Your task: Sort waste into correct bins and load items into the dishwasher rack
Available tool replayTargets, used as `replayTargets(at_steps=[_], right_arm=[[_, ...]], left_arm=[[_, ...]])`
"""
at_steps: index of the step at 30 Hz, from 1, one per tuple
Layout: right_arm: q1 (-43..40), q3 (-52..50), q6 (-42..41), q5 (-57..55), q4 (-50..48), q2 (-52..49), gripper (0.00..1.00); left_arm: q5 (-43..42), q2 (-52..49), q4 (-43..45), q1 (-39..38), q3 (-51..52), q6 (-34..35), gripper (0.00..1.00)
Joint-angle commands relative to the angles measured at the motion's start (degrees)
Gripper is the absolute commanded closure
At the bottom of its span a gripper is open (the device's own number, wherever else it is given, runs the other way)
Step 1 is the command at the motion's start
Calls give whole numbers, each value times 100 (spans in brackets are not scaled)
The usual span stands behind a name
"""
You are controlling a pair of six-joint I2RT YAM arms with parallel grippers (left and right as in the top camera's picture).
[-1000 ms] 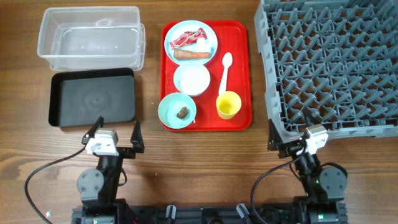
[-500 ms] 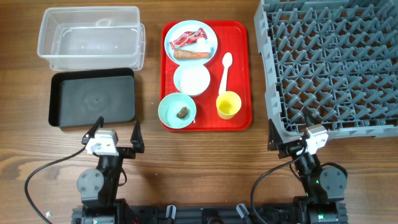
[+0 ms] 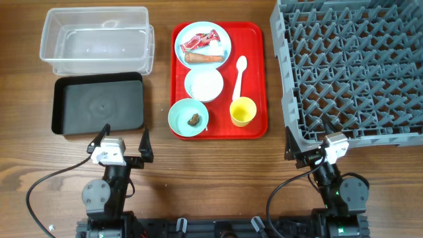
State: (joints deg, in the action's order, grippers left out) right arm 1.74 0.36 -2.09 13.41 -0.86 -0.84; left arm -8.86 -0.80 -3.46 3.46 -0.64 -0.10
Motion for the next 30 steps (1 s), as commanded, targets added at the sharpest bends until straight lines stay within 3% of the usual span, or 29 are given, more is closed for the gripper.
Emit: replayTargets(at_steps=[1, 13, 19, 25, 30], right_arm=[[33, -7, 57, -52, -33, 57, 0], [33, -4, -4, 181, -339, 57, 0], [33, 151, -2, 597, -748, 33, 0], [33, 822, 66, 616, -741, -348, 0], [33, 1856, 417, 627, -566, -1377, 0]], left_arm=[[-13, 31, -7, -26, 31, 57, 0], [-232, 20, 28, -26, 31, 107, 0], [-442, 20, 511, -26, 20, 1003, 0], [-437, -173, 695, -24, -616, 1274, 0], [-424, -1211, 601, -26, -1537, 1255, 0]])
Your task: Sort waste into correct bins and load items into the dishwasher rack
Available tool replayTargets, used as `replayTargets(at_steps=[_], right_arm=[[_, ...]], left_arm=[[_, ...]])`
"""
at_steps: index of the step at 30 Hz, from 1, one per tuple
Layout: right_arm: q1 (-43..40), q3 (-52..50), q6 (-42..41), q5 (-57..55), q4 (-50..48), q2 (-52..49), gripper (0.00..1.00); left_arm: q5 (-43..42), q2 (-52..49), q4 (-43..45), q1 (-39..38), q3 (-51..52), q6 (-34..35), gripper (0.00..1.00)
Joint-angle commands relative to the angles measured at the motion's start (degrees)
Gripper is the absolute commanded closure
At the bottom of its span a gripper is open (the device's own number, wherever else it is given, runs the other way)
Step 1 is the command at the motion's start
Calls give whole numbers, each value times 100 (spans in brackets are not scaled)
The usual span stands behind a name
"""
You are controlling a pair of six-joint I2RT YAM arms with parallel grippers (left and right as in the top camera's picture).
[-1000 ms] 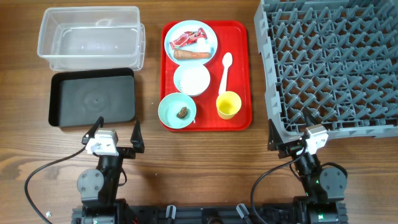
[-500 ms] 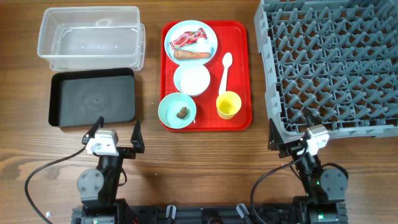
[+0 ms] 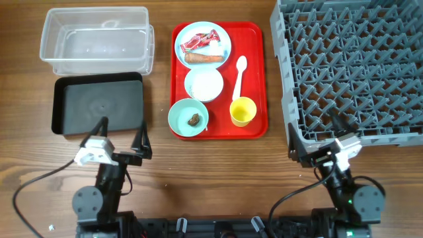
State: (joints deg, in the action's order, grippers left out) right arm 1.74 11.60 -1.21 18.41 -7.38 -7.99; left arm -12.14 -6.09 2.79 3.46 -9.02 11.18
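Observation:
A red tray [image 3: 260, 39] in the middle of the table holds a light blue plate [image 3: 221, 36] with a red wrapper [image 3: 200, 41] and an orange food piece [image 3: 203, 58]. Below them are a white bowl [image 3: 203, 84], a teal bowl [image 3: 180, 118] with a brown scrap [image 3: 193, 119], a yellow cup [image 3: 242, 111] and a white spoon [image 3: 239, 74]. The grey dishwasher rack [image 3: 350, 66] fills the right side. My left gripper [image 3: 121, 137] stands open near the front edge, below the black bin. My right gripper [image 3: 314, 137] is open at the rack's front left corner.
A clear plastic bin [image 3: 96, 39] sits at the back left, and a black bin [image 3: 99, 102] lies just in front of it. Cables trail from both arm bases along the front of the wooden table.
The left arm's wrist has shifted a little to the left and its fingers reach slightly farther forward. The right wrist has moved slightly right. Both grippers stay open; nothing on the tray has moved.

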Motion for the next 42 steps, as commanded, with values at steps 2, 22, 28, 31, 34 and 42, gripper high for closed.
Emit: replayTargets(at_steps=[2, 22, 28, 31, 34, 42], right_arm=[[33, 1178, 498, 254, 221, -1180, 0], [28, 7484, 575, 684, 5495, -6284, 0], [28, 8131, 568, 693, 6356, -7051, 0], [28, 8129, 568, 688, 6435, -7202, 0], [28, 8129, 566, 688, 6553, -7309, 0], [28, 8129, 417, 710, 6592, -7473, 0]], left_arm=[[-177, -1296, -105, -26, -1182, 125, 0], [-332, -9029, -4765, -804, -9812, -673, 0], [-61, -10832, -5663, -1576, -11613, -671, 0], [-63, -11259, -5665, -1821, -11608, -669, 0], [-109, -11573, -5574, -1996, -11608, -647, 0], [39, -12019, -4690, -2201, -11597, -656, 0]])
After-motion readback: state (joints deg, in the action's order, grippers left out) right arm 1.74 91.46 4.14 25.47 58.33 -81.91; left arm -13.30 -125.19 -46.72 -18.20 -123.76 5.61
